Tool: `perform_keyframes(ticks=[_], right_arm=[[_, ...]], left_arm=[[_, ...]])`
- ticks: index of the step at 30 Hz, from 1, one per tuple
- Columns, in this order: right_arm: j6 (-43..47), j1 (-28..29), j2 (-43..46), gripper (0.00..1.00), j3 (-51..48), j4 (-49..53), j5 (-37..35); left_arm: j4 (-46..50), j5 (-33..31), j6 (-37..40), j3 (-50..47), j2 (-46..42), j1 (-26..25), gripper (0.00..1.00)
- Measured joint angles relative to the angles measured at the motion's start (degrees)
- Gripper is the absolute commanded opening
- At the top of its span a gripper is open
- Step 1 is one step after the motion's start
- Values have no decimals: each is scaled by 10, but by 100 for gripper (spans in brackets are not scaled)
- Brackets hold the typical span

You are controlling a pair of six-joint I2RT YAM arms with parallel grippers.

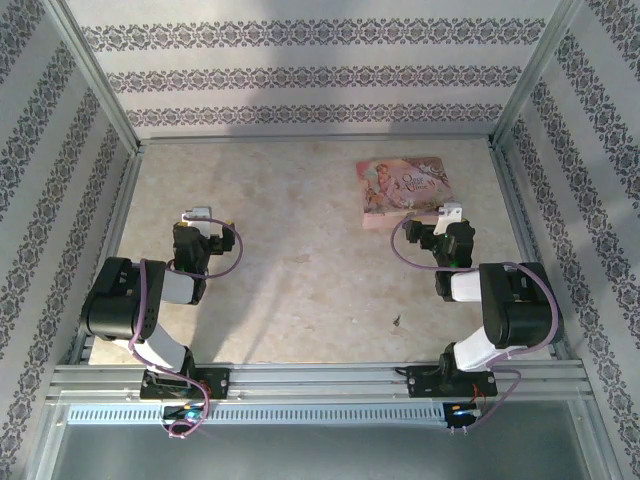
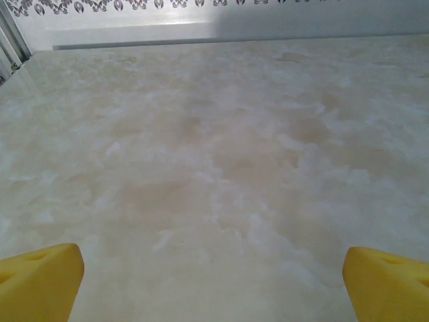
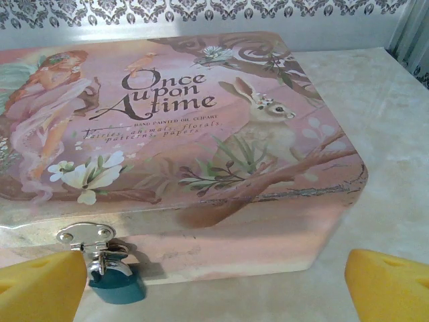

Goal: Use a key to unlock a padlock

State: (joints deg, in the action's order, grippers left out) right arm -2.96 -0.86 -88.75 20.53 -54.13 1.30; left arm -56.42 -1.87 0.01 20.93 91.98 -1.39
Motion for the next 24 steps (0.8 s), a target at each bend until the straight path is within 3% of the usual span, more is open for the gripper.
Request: perform_keyframes(ticks=[16,24], right_arm=[[0,0,0,99,0,0,0],[0,0,0,99,0,0,0]], left_arm=[[1,-2,0,0,0,0,99],[0,-45,-5,0,0,0,99]])
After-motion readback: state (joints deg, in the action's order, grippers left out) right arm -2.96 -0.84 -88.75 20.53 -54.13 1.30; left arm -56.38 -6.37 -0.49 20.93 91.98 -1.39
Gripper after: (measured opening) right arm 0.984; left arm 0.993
